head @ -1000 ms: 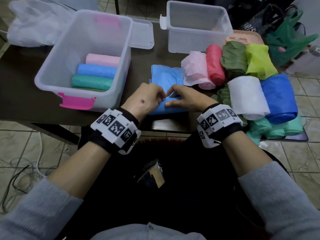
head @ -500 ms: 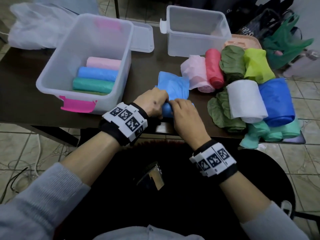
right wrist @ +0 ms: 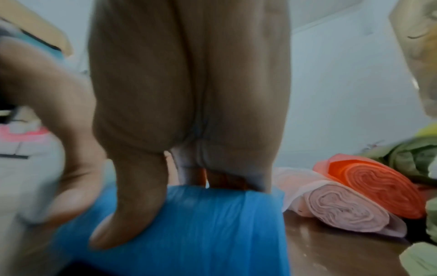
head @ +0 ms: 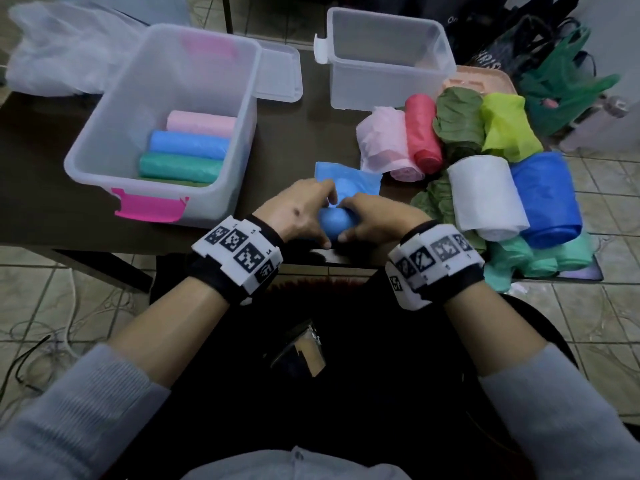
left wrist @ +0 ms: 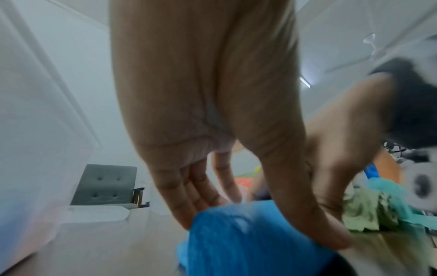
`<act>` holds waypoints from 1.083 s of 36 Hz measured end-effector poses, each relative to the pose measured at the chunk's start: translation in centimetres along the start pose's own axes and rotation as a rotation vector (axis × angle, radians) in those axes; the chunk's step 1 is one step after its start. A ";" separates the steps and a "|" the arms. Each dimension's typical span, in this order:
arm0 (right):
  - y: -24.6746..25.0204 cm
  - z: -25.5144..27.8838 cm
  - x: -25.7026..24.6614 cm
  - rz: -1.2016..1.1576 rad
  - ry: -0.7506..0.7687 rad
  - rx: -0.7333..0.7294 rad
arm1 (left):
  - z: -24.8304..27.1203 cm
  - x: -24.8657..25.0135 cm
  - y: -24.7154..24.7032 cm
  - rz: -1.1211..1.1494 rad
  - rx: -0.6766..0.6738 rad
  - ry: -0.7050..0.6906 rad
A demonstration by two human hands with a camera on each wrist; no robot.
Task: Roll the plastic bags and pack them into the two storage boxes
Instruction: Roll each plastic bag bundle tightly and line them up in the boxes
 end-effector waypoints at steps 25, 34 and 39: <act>1.4 -0.9 -0.1 0.026 -0.005 0.353 | -1.5 -0.8 3.1 0.111 0.184 0.011; 3.2 -3.2 1.5 -0.060 -0.021 0.050 | -1.7 -1.4 2.8 0.145 0.170 0.013; 2.7 -4.1 2.5 -0.010 -0.076 0.068 | -1.7 -1.4 3.0 0.153 0.161 0.011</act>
Point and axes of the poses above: each hand's wrist, its own z-axis away from the middle knuckle, its own y-axis out of the back of the hand, x = y × z, the point moved 8 cm from there along -z, towards the middle knuckle, and after that the axes turned 1 degree about -x, right-handed, at the moved point
